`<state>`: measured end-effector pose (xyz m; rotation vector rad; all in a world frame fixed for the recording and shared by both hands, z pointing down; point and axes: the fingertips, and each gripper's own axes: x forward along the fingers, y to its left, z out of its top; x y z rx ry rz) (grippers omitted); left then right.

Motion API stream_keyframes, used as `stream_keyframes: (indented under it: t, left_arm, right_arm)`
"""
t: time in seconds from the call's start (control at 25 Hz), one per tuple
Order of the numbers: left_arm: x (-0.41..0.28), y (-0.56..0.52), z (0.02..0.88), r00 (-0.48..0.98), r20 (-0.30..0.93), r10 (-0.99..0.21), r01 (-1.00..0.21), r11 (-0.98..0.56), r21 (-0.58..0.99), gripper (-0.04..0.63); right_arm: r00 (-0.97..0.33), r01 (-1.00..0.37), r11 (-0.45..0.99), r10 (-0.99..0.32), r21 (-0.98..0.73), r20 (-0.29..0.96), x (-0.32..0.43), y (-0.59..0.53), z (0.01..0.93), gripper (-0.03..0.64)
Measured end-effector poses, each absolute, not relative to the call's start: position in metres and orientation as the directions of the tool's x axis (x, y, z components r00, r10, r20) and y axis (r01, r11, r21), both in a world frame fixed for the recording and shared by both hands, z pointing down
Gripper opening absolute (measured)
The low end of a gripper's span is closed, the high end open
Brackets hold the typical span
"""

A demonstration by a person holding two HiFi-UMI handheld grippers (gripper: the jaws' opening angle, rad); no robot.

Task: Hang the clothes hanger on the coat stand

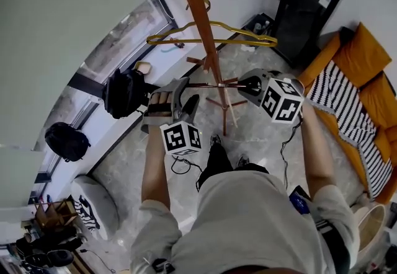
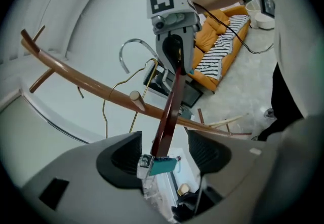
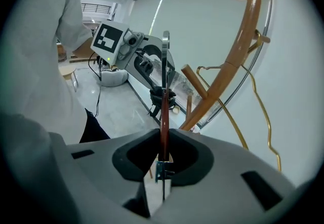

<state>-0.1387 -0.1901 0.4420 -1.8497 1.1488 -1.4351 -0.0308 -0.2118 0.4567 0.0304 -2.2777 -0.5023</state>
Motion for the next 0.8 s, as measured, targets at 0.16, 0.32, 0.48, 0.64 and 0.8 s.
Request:
stream_keyframes:
  t: [0.16, 0.32, 0.48, 0.64, 0.8]
  left_arm:
    - [-0.144, -0.202, 0.449, 0.042, 0.492, -0.869, -0.207, -0.49, -0.847, 0.286]
    - [-0.146, -0.212, 0.45, 0.04, 0.458, -0.888, -0.181, -0.457, -0.871, 0.149]
    - [-0.153, -0.222, 0.454, 0.04, 0.465, -0.885, -0.167, -0.465, -0.87, 0.144]
    - [-0.161, -0.228, 0.457, 0.05, 0.477, -0.877, -0.175, -0.478, -0.861, 0.144]
    - [-0.163, -0.237, 0.461, 0.061, 0.479, -0.876, -0.175, -0.482, -0.859, 0.143]
  right_arm:
    - [-0.678, 0.162, 0.918, -0.164, 0.363, 0.717, -0.042, -0.216, 0.457, 0.054]
    - [-0.689, 0.16, 0.932, -0.132, 0.326, 0.713, -0.047, -0.219, 0.458, 0.054]
    - [-0.68, 0.154, 0.937, -0.13, 0.314, 0.722, -0.054, -0.229, 0.46, 0.054]
    - [-0.668, 0.152, 0.939, -0.131, 0.307, 0.732, -0.061, -0.235, 0.462, 0.054]
    - [-0.659, 0.142, 0.942, -0.139, 0.303, 0.739, -0.063, -0.242, 0.464, 0.054]
